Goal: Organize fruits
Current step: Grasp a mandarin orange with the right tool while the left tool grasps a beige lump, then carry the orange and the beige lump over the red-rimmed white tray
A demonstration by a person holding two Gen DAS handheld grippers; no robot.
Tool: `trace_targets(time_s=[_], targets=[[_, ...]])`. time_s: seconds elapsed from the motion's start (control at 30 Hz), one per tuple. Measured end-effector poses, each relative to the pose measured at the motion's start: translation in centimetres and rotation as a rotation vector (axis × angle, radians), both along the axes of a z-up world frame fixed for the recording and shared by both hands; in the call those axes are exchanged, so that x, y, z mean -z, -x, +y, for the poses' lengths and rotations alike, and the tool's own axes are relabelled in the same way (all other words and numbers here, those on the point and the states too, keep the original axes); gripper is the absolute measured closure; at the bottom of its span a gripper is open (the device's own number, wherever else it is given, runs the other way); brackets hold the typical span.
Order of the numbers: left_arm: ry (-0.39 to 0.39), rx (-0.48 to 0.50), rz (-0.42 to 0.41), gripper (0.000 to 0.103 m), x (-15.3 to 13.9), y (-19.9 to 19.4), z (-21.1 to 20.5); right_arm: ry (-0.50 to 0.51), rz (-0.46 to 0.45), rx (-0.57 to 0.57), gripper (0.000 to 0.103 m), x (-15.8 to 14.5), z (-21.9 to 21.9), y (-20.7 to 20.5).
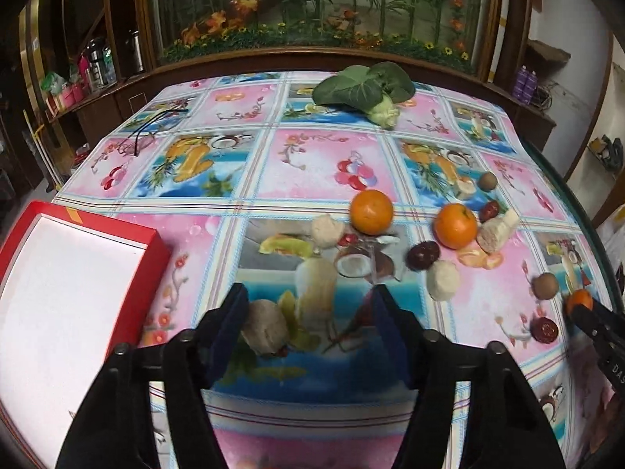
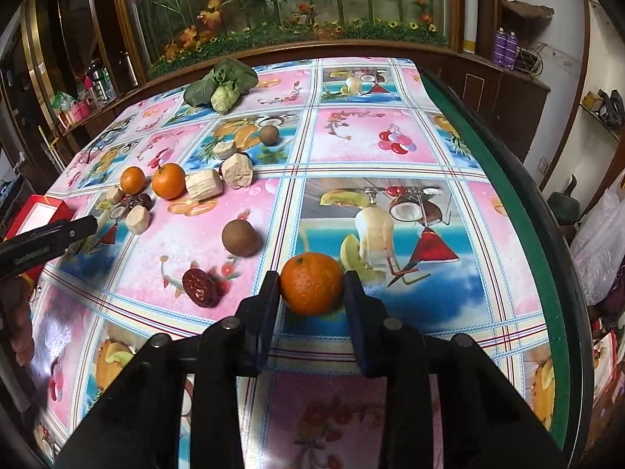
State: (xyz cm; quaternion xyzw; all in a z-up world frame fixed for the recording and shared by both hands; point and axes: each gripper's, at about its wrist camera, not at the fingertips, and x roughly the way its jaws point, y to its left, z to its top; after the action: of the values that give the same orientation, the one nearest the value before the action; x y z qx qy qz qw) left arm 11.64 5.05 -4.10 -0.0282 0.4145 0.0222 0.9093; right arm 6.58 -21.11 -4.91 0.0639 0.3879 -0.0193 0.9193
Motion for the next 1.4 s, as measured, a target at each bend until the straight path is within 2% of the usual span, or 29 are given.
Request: trace_targets(time_s=[0.1,0.27,0.33,0.4,0.47,0.5,0.6,0.7,0.87,1.1,1.4], targets=[[0.041,0.014,-0.002,0.043,-0.2,-0.6,0.5,-0.005,0.0,0.002,0.069,0.0,0.1,0.0],[-0.032,0.038,-0.004,0.043,-0.1,-3.4,-0.7,-0.014,0.0,0.001,0.069,0.0,0.0,0.0],[-0.055,0.043,0.004,0.048,0.3,-4.3,-1.0,-0.019,0.0,0.001,0.069,0.0,0.0,0.0],[-0.068,0.049,0.033,0.064,0.9,-5.1,-1.3,-0.02,0.0,0.001,0.069,0.0,0.0,0.0],[-0.07,0.043,0.019,0.07,1.2,-5.2,-1.3,-0.024,-0.001,0.0,0.069,0.0,-0.1,0.0],[-0.071,0.051,0.018,0.08,1.2,-5.1,-1.4,-0.026,-0.001,-0.001,0.069,0.0,-0.1,0.0],[-0.091,0.056,0.014,0.081,1.1,-5.0,-1.8,-0.026,-0.001,-0.004,0.069,0.0,-0.1,0.0],[-0.07,0.057,0.017,0.081,1.1,-4.9,-1.6,-0.029,-0.001,-0.007,0.069,0.0,-0.1,-0.1],[-0.068,0.076,-0.025,0.081,-0.7,-1.9,-2.0,-0.025,-0.001,-0.006,0.069,0.0,0.0,0.0],[0.007,0.071,-0.071,0.081,-2.9,5.3,-1.5,0.004,-0.006,-0.022,0.069,-0.5,0.8,0.5],[0.068,0.071,-0.101,0.081,-4.3,11.2,-0.7,0.033,-0.081,-0.064,0.068,-4.2,3.8,5.7]])
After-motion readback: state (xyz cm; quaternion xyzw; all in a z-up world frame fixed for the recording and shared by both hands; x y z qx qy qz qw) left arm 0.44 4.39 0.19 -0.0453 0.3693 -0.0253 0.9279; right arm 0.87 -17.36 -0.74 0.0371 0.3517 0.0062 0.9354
